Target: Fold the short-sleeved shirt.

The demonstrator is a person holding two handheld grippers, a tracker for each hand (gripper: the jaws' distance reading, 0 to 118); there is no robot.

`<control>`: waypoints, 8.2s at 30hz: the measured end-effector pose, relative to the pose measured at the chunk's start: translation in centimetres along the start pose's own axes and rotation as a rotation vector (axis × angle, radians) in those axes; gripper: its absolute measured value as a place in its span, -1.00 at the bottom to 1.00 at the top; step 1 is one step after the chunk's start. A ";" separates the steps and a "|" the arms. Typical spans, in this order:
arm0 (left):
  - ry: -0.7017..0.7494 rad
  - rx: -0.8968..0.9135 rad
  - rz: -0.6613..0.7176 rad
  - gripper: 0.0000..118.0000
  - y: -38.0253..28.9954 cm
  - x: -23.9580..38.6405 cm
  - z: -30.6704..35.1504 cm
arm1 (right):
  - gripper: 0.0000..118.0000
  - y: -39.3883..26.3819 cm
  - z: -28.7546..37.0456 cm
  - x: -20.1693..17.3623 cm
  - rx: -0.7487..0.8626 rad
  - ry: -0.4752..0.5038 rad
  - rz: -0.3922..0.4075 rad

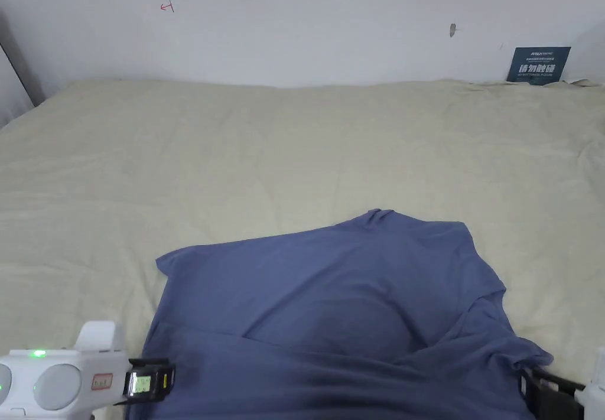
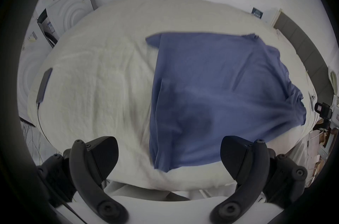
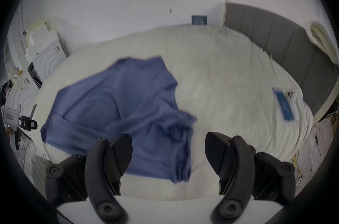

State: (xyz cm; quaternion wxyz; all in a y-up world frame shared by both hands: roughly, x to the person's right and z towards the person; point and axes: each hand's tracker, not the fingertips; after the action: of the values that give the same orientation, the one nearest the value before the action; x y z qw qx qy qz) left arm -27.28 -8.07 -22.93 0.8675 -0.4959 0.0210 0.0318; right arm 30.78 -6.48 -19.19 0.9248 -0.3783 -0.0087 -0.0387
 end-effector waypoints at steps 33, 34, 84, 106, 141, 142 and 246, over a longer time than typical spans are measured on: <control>-0.019 0.576 -0.039 -1.00 13.1 6.7 -1.0 | -1.00 12.2 0.0 -8.3 0.491 -0.048 0.085; -0.020 0.551 -0.044 -1.00 13.5 6.4 -1.8 | -1.00 12.4 -0.5 -8.3 0.485 -0.048 0.087; -0.116 0.119 -0.039 -1.00 20.0 0.4 -10.9 | 0.52 22.3 -27.2 -5.8 -0.061 0.020 0.072; -0.101 0.134 -0.008 -1.00 18.5 0.6 -9.5 | -0.96 20.0 -21.2 -6.8 -0.059 0.081 0.128; -0.047 -0.005 -0.039 -1.00 -0.8 -0.7 -3.5 | -0.96 -1.8 -1.9 0.9 -0.090 0.142 0.031; -0.042 -0.012 -0.042 -1.00 -1.3 -0.6 -3.7 | -0.96 -2.5 -2.1 0.8 -0.106 0.134 0.030; -0.296 -0.216 0.123 -0.83 1.4 -4.4 -7.8 | -1.00 5.6 3.3 -7.4 0.457 -0.095 0.075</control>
State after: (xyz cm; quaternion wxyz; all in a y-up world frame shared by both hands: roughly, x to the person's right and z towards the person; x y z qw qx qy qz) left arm -31.79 -14.22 -27.76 0.7993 -0.5740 -0.0800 0.1592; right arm 23.86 0.32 -21.05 0.9858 -0.1605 -0.0467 0.0164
